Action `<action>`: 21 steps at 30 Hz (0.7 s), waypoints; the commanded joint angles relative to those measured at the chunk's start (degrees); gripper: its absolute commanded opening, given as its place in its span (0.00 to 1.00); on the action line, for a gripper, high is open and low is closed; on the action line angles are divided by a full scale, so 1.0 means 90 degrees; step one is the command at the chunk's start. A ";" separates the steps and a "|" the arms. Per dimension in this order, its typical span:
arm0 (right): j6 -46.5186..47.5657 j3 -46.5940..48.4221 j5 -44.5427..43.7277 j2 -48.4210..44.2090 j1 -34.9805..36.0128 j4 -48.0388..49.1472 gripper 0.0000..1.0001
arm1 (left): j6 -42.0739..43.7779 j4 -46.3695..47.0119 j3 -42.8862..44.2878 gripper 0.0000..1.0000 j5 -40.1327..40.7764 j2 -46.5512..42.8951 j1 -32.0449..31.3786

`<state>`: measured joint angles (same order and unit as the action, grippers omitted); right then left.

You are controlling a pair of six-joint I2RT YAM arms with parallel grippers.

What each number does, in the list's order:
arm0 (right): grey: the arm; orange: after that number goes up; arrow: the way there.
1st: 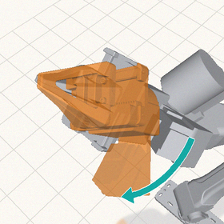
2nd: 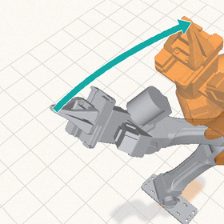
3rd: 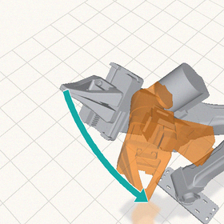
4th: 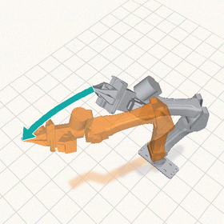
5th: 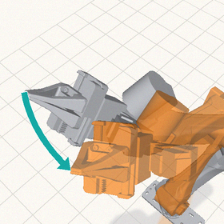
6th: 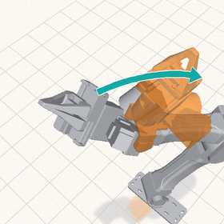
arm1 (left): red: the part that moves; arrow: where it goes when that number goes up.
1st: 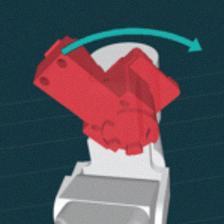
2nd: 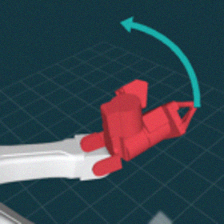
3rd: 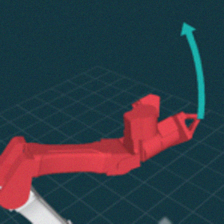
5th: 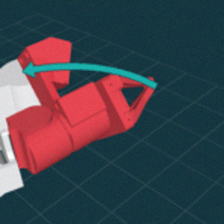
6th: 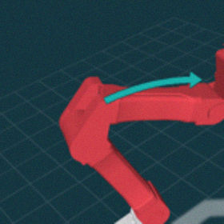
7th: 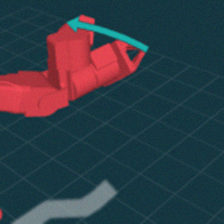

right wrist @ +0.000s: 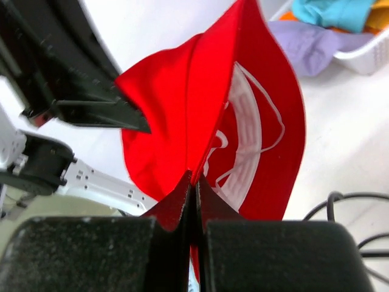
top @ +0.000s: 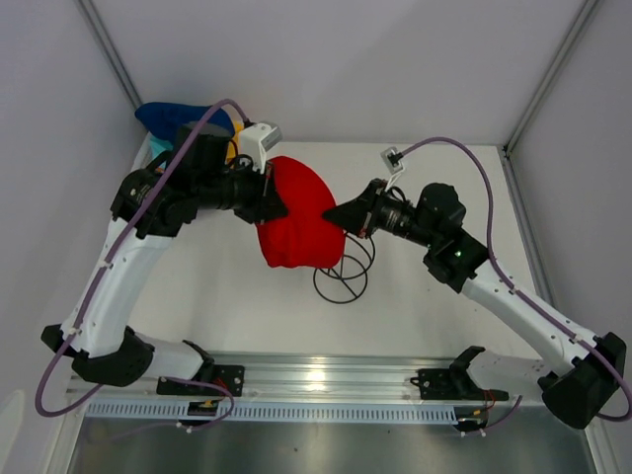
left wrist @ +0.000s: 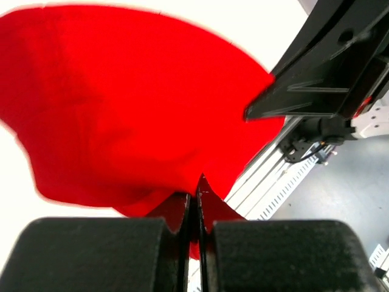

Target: Stack the hats

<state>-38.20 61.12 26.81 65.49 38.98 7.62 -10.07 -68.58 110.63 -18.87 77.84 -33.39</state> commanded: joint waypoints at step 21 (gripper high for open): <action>-0.2014 -0.2473 -0.3732 -0.2891 -0.0512 -0.1765 0.00 | -0.0708 0.0598 -0.0124 0.31 0.0876 0.0560 -0.0665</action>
<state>-52.03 41.36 -3.40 42.17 37.06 -8.10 -15.14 -65.32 107.57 -12.56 83.72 -38.83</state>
